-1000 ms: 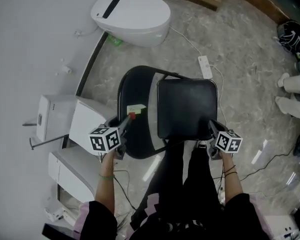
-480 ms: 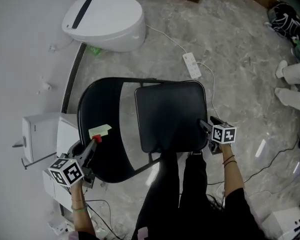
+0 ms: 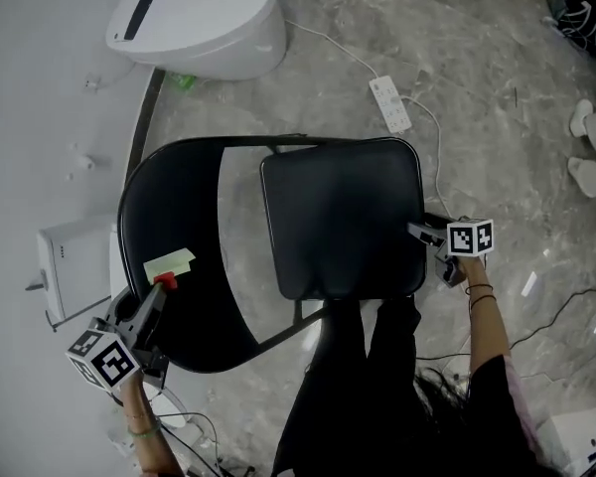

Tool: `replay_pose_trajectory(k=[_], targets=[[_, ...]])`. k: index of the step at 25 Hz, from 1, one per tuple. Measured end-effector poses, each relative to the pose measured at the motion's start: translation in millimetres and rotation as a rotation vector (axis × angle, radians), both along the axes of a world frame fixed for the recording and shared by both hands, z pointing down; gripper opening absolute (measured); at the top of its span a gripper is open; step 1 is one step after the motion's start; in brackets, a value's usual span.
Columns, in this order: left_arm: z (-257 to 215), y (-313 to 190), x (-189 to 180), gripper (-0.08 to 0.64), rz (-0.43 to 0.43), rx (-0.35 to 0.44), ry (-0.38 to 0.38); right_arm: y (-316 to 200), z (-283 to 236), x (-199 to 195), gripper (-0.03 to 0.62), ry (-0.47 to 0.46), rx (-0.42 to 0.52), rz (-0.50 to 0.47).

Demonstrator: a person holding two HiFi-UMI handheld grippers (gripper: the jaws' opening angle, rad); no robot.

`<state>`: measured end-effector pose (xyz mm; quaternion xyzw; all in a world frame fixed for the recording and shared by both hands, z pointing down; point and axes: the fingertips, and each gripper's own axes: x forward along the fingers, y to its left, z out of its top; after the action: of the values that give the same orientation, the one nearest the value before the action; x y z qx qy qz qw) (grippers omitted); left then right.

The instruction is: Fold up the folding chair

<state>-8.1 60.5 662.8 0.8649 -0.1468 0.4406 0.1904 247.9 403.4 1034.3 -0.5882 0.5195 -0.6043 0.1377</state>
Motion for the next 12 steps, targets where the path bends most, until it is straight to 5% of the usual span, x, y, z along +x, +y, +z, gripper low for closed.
replay_pose_trajectory(k=[7,12], targets=[[4,2,2,0.141,0.004,-0.054,0.014,-15,3,-8,0.302,-0.223,0.142,0.007],[8,2,1,0.135,-0.006,-0.115,0.034,-18,8,-5,0.302,-0.170,0.081,0.052]])
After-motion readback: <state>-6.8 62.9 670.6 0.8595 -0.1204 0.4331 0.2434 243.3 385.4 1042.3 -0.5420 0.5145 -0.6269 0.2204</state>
